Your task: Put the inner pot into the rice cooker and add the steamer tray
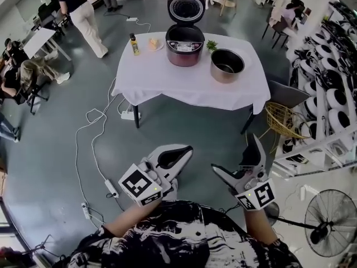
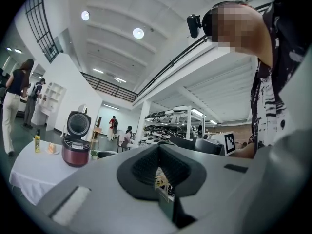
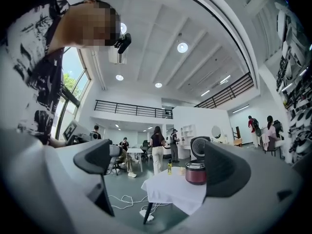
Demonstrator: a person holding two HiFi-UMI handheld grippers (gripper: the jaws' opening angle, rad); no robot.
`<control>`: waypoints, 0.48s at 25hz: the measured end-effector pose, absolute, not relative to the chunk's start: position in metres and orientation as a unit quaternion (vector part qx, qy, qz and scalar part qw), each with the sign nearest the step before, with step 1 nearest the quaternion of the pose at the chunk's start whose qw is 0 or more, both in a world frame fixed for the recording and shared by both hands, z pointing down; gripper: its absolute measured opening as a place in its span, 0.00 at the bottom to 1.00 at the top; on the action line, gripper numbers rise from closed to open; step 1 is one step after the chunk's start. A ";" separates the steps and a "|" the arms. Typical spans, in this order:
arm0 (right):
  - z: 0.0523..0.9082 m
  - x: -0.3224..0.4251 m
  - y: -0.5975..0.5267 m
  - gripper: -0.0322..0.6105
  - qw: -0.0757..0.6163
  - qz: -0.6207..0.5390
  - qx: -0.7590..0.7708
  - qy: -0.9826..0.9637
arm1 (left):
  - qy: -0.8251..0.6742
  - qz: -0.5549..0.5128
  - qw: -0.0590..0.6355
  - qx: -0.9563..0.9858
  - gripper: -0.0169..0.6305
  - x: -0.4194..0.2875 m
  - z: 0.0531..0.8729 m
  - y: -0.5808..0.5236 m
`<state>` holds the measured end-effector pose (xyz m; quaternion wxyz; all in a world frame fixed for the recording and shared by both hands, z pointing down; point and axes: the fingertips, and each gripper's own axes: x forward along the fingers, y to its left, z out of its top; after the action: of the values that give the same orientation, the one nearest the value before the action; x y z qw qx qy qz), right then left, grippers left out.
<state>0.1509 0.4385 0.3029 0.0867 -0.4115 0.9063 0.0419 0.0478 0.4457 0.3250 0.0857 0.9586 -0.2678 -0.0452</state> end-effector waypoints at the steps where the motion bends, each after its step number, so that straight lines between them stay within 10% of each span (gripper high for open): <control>1: 0.303 0.145 0.422 0.91 0.085 0.041 -0.413 0.906 | -0.266 -0.048 0.086 0.959 0.03 0.042 0.325 0.428; 12: 0.273 0.078 0.251 0.91 0.069 0.050 -0.425 0.901 | -0.238 -0.051 0.077 0.967 0.03 -0.022 0.297 0.253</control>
<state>0.0778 0.2512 0.2727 0.0689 -0.4248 0.9013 0.0502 -0.0221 0.2534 0.2973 0.0773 0.9667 -0.2384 -0.0511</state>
